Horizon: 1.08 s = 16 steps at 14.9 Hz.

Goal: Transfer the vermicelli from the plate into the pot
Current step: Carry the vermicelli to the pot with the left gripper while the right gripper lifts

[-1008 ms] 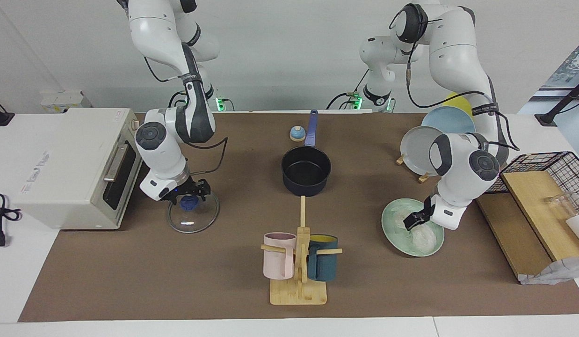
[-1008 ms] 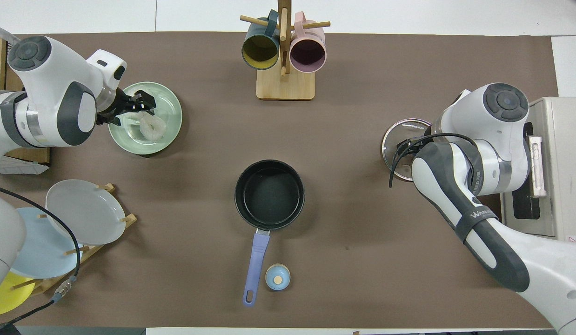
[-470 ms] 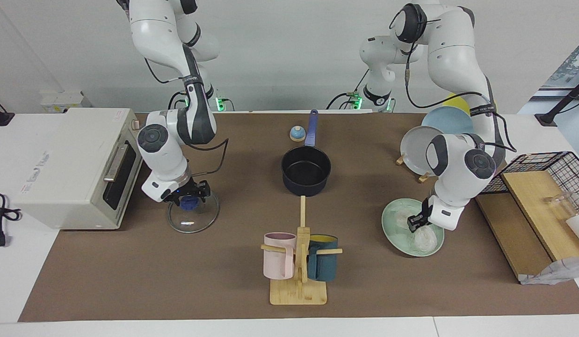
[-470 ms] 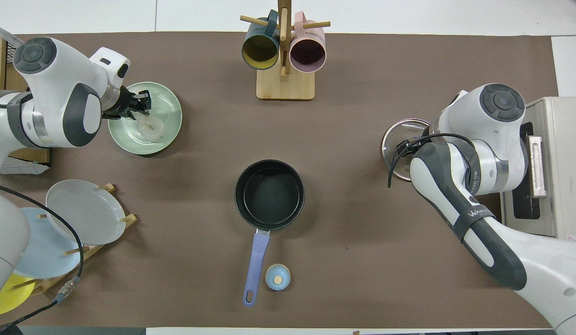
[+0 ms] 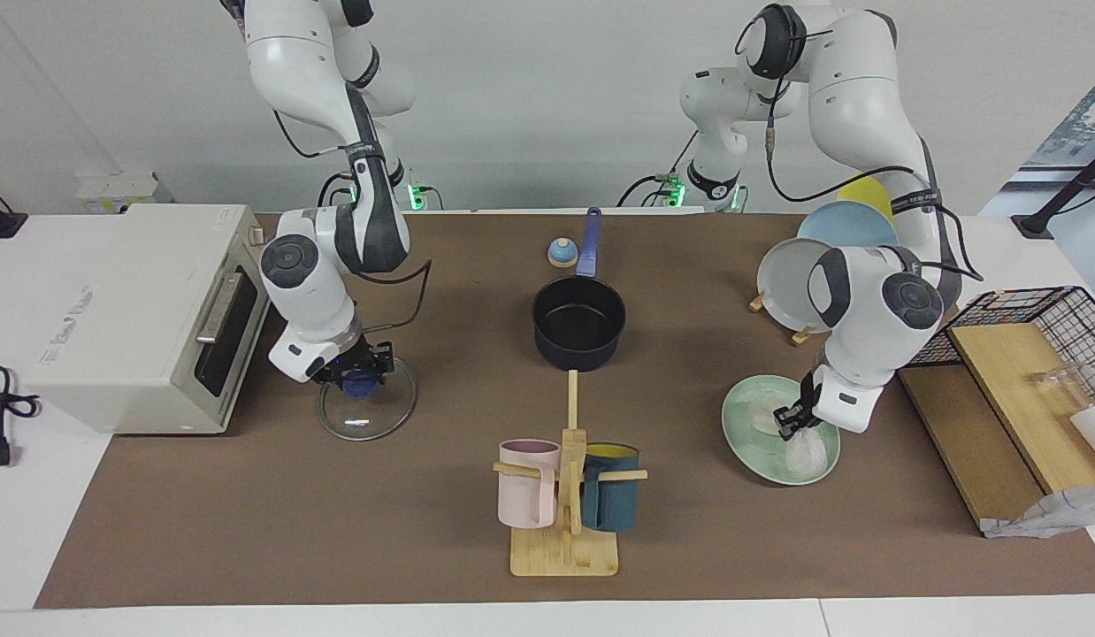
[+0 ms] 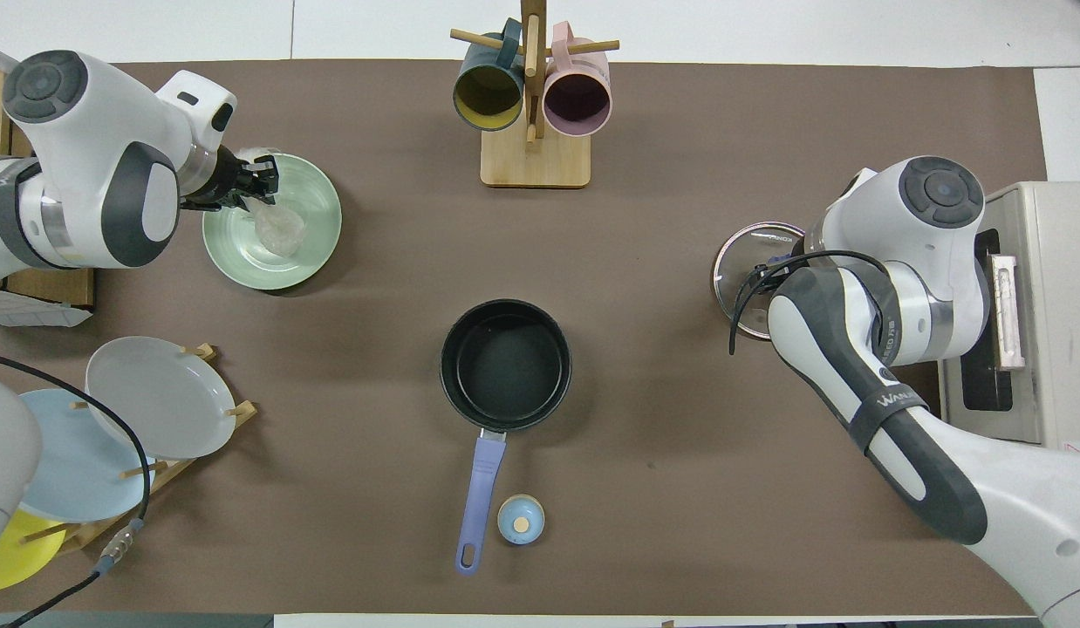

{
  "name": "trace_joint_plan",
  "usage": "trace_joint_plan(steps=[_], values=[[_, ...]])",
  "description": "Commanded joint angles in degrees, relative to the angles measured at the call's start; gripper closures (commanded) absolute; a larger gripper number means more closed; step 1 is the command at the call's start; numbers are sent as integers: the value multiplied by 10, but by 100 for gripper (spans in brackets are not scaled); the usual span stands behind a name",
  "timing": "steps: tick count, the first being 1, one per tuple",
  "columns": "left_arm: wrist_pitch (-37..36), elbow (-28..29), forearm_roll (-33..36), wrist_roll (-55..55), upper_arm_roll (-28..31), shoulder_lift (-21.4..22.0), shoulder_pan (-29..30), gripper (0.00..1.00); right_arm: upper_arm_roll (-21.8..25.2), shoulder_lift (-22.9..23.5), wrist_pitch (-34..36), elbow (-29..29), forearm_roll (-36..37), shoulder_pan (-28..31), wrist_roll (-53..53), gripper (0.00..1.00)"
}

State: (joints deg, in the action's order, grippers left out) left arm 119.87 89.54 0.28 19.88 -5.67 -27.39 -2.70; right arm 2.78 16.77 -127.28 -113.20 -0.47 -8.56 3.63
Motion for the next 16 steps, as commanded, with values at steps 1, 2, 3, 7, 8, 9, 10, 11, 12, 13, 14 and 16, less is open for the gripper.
trace_joint_plan(steps=[1,2,3,7,8,9,10,11,12,13,14,16], values=[[-115,-26,-26,14,-19,71,-6,100,-2,2,2,10,-5,3,17,47],[-171,-48,-42,20,-25,90,-7,100,-2,2,10,17,-5,1,16,47],[-214,-59,-51,42,-34,102,-7,100,-2,2,28,31,-5,-2,16,47],[-272,-47,-95,136,-99,182,-17,100,-2,-2,94,81,-5,-9,15,47],[-276,-45,-108,164,-109,186,-27,100,-3,-9,115,90,-4,-8,16,48],[-266,-32,-115,192,-115,191,-48,100,-3,-16,145,109,-4,-9,16,48],[-244,5,-119,211,-116,209,-71,100,-3,-17,177,131,-5,-9,16,48],[-198,60,-136,219,-116,234,-94,100,-4,-21,211,151,-6,-9,15,48],[-156,110,-152,227,-115,250,-120,100,-8,-29,235,163,-6,-9,13,48],[-114,151,-153,241,-115,250,-147,100,-10,-37,253,168,-6,-9,12,48],[-75,175,-153,252,-115,243,-164,100,-12,-49,263,168,-6,-9,12,48],[-37,205,-155,252,-115,226,-176,100,-18,-61,280,169,-7,-9,11,48]])
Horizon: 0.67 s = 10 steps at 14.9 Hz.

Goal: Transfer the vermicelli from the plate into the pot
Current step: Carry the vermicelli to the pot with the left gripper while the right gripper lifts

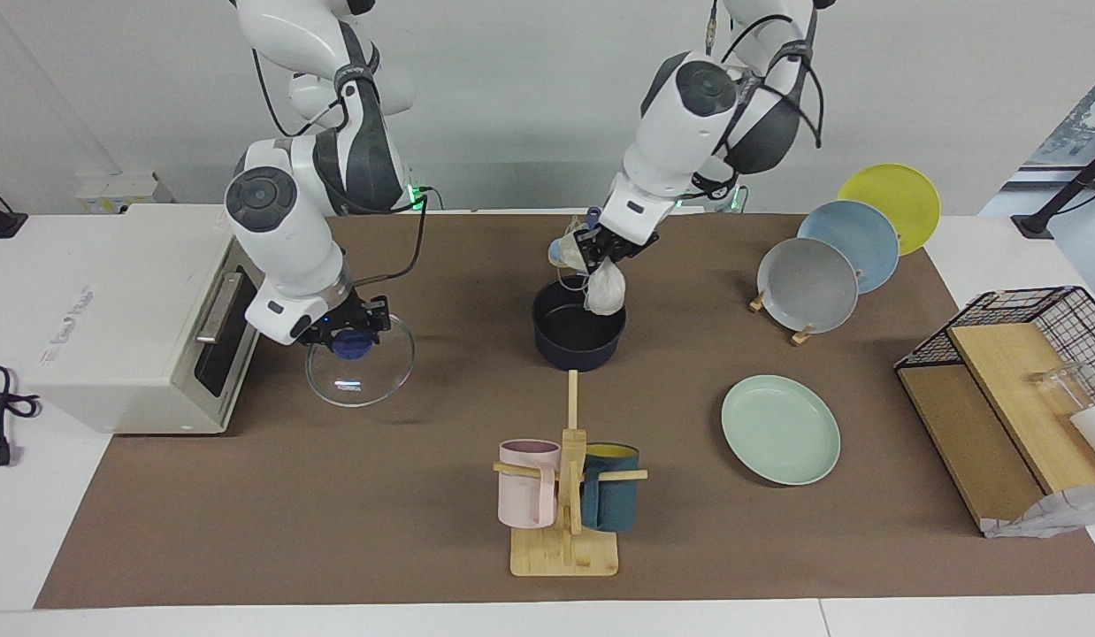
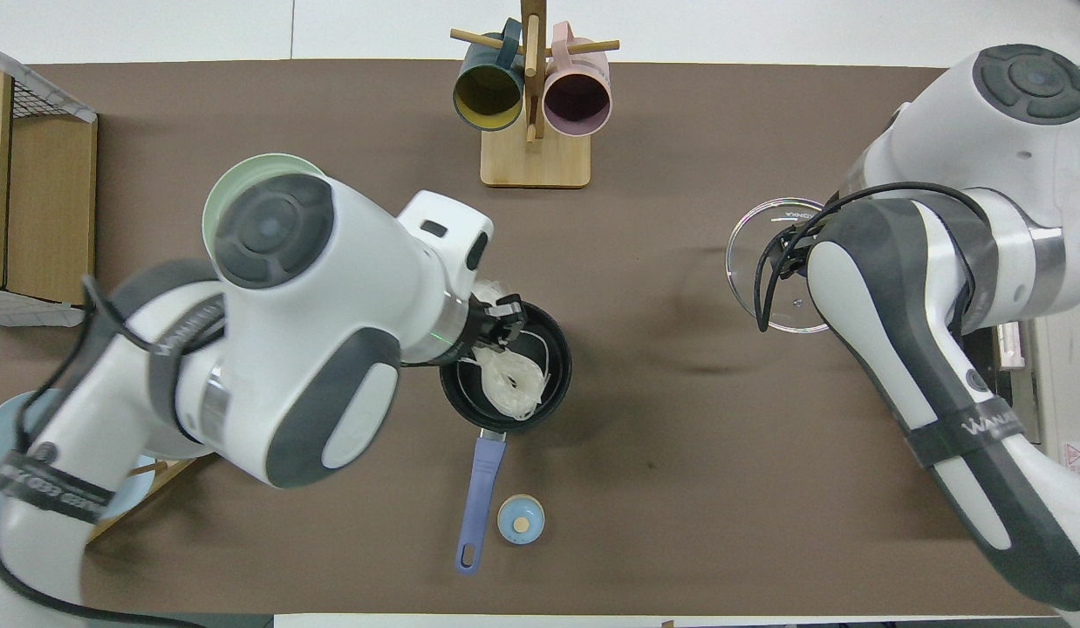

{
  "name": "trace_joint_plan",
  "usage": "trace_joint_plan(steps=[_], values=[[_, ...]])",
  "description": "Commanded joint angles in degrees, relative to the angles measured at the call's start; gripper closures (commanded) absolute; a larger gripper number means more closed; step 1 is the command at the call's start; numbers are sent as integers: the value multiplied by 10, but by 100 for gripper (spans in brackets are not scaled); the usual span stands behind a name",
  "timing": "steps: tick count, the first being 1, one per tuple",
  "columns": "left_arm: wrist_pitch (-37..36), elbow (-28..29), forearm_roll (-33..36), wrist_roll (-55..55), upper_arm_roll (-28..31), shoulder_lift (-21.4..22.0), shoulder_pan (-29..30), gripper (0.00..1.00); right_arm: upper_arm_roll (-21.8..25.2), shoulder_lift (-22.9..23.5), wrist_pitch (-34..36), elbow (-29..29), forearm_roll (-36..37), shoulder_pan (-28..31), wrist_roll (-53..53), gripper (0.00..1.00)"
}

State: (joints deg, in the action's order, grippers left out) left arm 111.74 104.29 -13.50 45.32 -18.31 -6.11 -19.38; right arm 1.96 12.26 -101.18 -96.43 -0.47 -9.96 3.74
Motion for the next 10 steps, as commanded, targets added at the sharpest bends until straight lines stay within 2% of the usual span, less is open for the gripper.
trace_joint_plan(steps=[1,5,10], values=[[49,60,-18,-2,12,3,-14,100,-13,-19,20,2,-7,5,9,48],[116,105,-18,-1,12,-14,-16,100,-13,-19,18,1,-8,6,8,48],[175,112,-17,-22,13,-46,-12,100,-15,-19,14,1,-7,5,2,48]])
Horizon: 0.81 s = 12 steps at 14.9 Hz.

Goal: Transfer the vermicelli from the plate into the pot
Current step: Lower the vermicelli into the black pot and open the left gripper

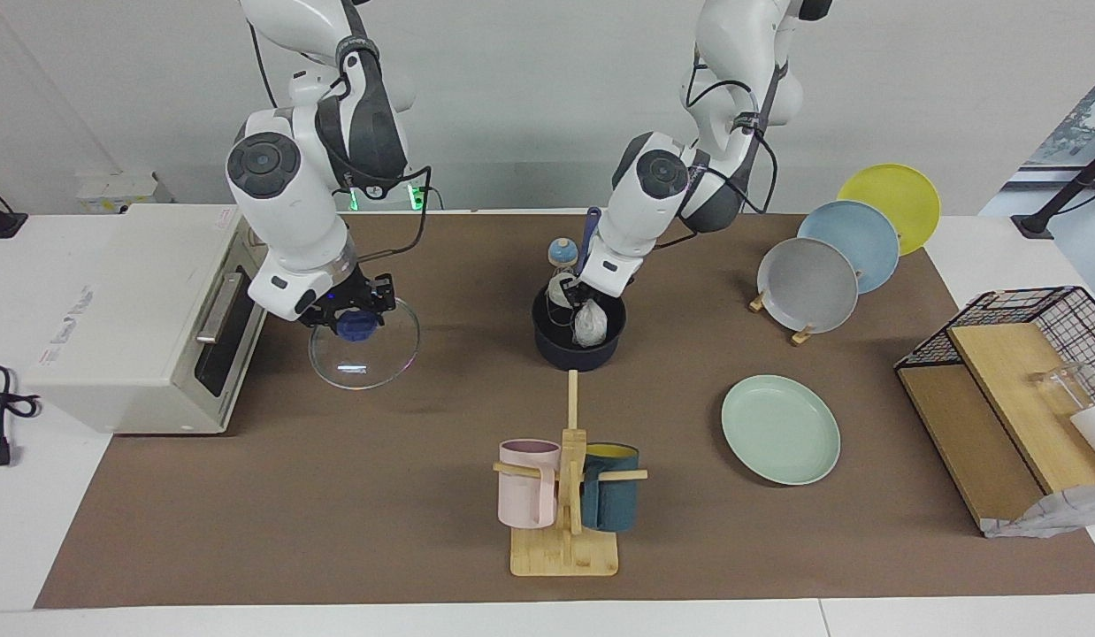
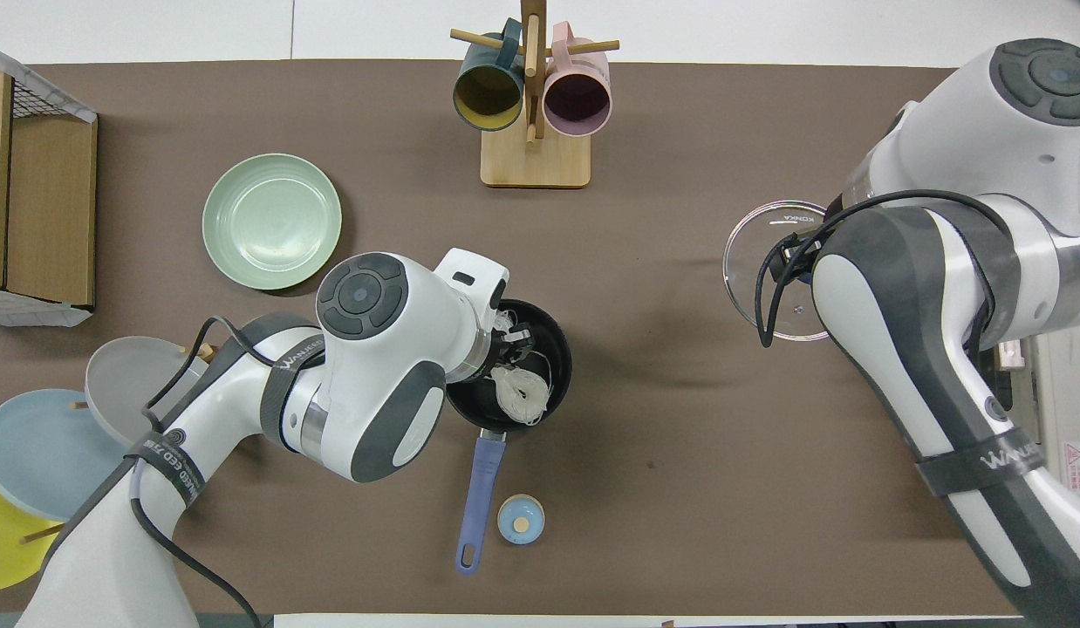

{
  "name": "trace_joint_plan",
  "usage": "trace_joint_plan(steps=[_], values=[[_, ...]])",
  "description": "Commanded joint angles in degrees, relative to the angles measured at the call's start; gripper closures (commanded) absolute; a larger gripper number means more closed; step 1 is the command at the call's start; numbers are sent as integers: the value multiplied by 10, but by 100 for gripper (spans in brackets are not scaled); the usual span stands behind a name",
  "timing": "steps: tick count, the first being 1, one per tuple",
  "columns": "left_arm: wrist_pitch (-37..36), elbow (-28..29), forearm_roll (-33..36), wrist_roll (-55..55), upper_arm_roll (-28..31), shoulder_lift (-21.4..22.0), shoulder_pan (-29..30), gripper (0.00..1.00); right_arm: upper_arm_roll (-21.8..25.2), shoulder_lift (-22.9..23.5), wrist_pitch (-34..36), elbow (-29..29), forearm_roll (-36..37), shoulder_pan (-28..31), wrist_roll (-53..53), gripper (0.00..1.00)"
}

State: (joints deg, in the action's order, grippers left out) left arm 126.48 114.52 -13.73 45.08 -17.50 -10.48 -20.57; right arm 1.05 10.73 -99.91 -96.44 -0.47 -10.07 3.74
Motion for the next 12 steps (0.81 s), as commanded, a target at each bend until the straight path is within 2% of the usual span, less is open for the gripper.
trace_joint_plan(steps=[1,6,7,8,12], values=[[42,15,-15,-25,4,-9,0,100,-11,-4,1,1,-8,4,-4,48],[65,22,-13,-71,7,-23,1,100,-14,-4,0,1,-7,1,-14,48],[57,16,-9,-82,7,-24,2,63,-15,-4,0,1,-7,1,-14,48],[47,14,-8,-87,9,-18,2,1,-14,-4,-1,1,-7,1,-15,48],[-147,-67,-9,-90,9,40,31,0,-17,-4,3,2,-7,-7,-23,48]])
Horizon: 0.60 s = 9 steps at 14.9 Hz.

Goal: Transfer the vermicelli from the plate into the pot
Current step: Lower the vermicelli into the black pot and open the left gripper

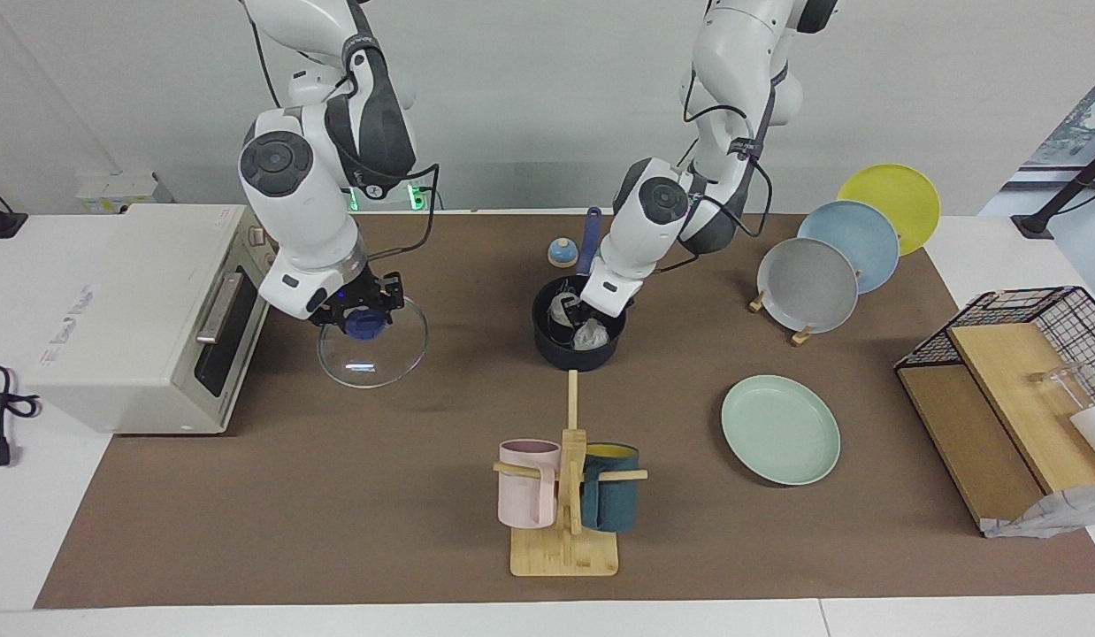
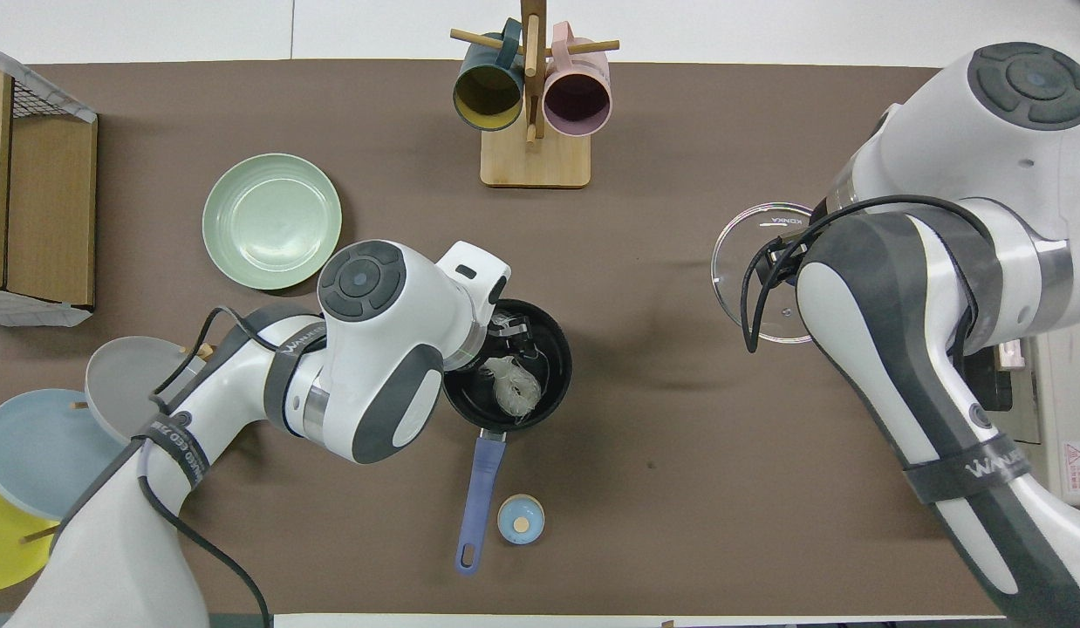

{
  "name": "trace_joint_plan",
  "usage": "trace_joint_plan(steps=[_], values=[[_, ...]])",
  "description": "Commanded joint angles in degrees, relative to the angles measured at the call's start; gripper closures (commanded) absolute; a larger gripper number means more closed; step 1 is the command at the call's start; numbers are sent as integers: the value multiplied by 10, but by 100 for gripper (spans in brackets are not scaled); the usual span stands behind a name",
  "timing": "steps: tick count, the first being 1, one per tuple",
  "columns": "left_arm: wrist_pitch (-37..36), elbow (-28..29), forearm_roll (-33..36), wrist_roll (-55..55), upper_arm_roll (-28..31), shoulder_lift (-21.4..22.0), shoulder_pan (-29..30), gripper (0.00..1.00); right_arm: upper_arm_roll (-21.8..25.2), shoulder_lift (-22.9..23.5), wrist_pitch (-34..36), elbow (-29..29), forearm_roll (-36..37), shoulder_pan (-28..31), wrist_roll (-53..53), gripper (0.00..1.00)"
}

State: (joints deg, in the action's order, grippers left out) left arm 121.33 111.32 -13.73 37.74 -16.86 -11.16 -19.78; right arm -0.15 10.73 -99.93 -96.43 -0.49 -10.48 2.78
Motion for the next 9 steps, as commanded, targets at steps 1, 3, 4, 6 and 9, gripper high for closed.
trace_joint_plan(steps=[1,3,4,6,9], values=[[-136,-56,-8,-18,3,60,36,0,-9,-4,4,4,-7,-2,-23,48],[-196,-96,6,-35,3,82,72,0,-33,0,6,17,-7,-3,-65,48],[-222,-113,29,-64,3,97,94,0,-48,1,5,21,-6,-3,-89,48],[-273,-144,61,-138,3,105,146,0,-77,2,-3,22,-6,-3,-137,48],[-305,-162,108,-258,6,108,213,0,-90,3,-24,25,0,-55,-218,49]])
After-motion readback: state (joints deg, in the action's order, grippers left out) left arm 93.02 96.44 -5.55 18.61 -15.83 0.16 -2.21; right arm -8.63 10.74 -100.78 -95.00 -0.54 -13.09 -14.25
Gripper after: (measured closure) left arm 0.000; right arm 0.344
